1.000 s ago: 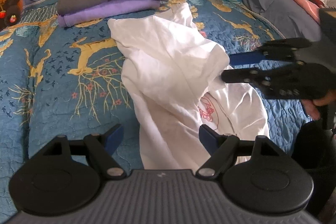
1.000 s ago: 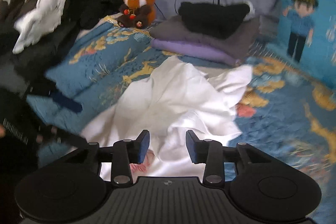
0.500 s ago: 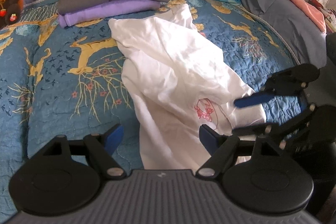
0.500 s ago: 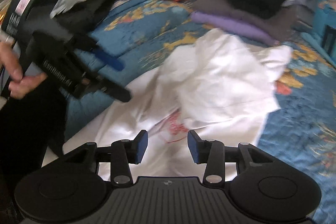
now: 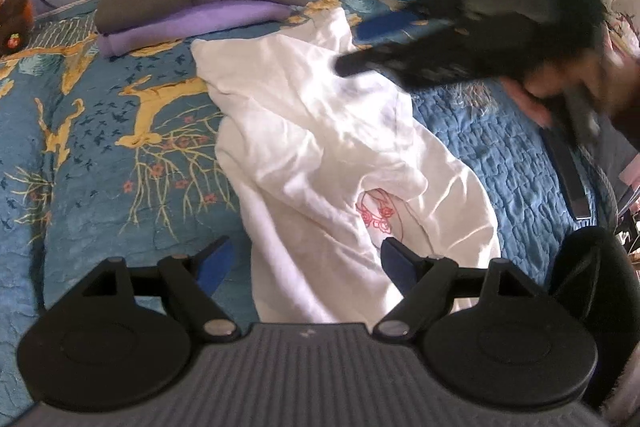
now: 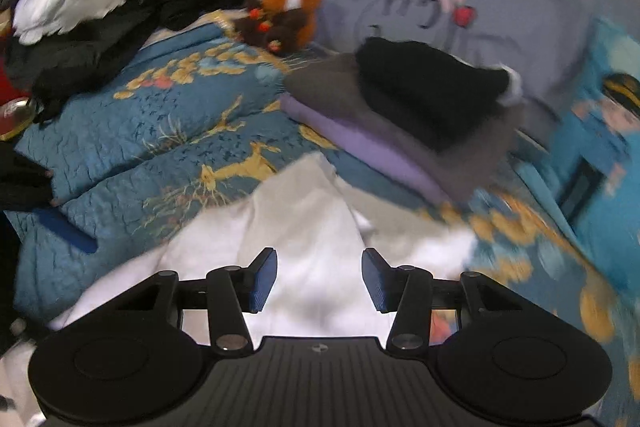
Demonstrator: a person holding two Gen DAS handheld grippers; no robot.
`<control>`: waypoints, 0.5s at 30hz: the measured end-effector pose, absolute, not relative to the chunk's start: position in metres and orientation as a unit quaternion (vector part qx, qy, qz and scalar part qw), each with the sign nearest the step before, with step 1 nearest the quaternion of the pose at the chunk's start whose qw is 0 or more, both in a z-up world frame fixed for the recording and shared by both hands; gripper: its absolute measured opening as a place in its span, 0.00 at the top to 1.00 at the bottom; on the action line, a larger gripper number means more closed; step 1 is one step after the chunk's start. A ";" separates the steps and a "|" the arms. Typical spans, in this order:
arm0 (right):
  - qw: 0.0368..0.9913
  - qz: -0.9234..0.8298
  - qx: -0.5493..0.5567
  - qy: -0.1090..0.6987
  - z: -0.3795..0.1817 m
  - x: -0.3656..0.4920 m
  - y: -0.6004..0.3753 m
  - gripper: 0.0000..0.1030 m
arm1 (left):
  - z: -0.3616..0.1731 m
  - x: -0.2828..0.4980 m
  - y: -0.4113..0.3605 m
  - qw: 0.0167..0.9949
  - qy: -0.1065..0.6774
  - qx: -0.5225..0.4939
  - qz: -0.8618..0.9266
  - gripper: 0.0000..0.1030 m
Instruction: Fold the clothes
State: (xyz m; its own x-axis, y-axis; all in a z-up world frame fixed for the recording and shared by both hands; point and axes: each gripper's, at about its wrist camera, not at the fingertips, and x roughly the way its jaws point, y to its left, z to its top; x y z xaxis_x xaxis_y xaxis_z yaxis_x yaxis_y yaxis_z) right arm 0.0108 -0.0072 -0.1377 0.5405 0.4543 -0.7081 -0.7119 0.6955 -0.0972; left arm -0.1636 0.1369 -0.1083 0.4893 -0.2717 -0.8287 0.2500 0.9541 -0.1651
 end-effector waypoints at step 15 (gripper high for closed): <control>0.823 0.377 -0.162 0.393 -0.129 0.085 0.041 0.93 | -0.137 -0.176 0.176 0.854 0.502 -0.047 -0.130 0.18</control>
State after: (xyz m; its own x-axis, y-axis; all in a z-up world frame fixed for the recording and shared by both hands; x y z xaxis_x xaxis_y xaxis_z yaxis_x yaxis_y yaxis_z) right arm 0.0850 0.0413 -0.1285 0.4060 0.4941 -0.7688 -0.7481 0.6628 0.0310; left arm -0.1761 0.1762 -0.1372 0.4615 -0.2682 -0.8457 0.1741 0.9621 -0.2101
